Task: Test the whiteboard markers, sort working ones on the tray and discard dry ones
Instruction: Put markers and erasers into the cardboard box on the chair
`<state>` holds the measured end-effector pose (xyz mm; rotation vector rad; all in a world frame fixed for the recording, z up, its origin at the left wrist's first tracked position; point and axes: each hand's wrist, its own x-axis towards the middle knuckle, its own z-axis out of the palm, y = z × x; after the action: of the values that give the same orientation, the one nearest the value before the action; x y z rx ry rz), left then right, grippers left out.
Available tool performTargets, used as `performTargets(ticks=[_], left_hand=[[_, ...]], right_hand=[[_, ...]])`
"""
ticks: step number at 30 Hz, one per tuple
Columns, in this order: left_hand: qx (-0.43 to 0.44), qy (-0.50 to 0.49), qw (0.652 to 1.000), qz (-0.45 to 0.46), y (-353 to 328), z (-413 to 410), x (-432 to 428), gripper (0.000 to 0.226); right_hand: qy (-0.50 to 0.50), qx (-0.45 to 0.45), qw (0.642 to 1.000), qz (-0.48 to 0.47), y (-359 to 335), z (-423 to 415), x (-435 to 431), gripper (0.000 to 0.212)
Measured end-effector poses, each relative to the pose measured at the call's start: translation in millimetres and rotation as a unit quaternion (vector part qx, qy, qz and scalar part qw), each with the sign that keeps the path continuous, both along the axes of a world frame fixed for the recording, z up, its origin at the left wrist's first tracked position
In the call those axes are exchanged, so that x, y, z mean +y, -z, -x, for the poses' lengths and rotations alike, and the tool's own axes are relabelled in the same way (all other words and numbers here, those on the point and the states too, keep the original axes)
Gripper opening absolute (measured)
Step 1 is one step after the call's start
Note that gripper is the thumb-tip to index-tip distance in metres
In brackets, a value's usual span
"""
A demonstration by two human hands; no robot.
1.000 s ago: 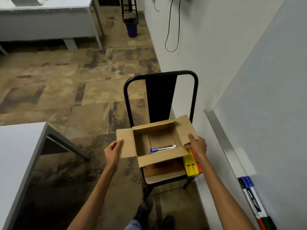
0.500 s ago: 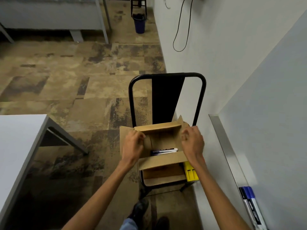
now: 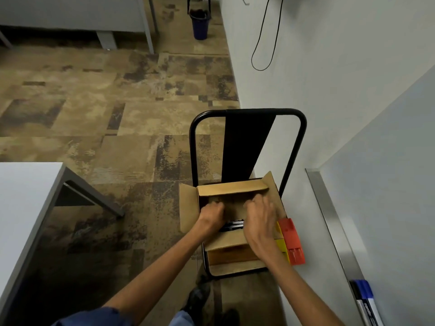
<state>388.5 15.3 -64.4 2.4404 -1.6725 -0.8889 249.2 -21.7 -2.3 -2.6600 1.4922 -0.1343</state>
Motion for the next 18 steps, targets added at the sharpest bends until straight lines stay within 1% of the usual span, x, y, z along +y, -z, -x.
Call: performTargets(ticks=[2, 4, 7, 10, 11, 13, 15, 18], left_hand=[[0.003, 0.027, 0.999, -0.046, 5.2, 3.2, -8.0, 0.032], [0.007, 0.033, 0.997, -0.071, 11.3, 3.8, -11.2, 0.031], [-0.002, 0.037, 0.996, -0.079, 17.7, 1.5, -9.9, 0.030], [-0.008, 0.040, 0.996, -0.074, 21.1, 0.0, -9.7, 0.033], [-0.010, 0.042, 0.996, -0.073, 22.0, 0.1, -9.7, 0.033], [-0.017, 0.041, 0.996, -0.074, 22.3, 1.0, -9.8, 0.031], [-0.027, 0.039, 0.996, -0.072, 23.1, 1.0, -9.3, 0.030], [-0.040, 0.038, 0.997, -0.060, 22.5, 2.3, -8.1, 0.031]], right_hand=[[-0.035, 0.000, 0.996, -0.078, 5.9, -13.5, 2.9, 0.021], [-0.043, 0.020, 0.985, -0.165, 18.0, -23.3, -10.7, 0.024], [-0.048, 0.108, 0.962, -0.244, 37.8, -27.7, -45.7, 0.025], [-0.064, 0.189, 0.922, -0.331, 57.7, -27.3, -67.2, 0.030], [-0.070, 0.202, 0.912, -0.350, 63.2, -27.5, -70.3, 0.029], [-0.083, 0.208, 0.903, -0.367, 72.9, -27.0, -74.4, 0.027], [-0.096, 0.197, 0.899, -0.378, 75.7, -25.7, -76.7, 0.024], [-0.083, 0.181, 0.902, -0.383, 73.9, -23.0, -79.2, 0.018]])
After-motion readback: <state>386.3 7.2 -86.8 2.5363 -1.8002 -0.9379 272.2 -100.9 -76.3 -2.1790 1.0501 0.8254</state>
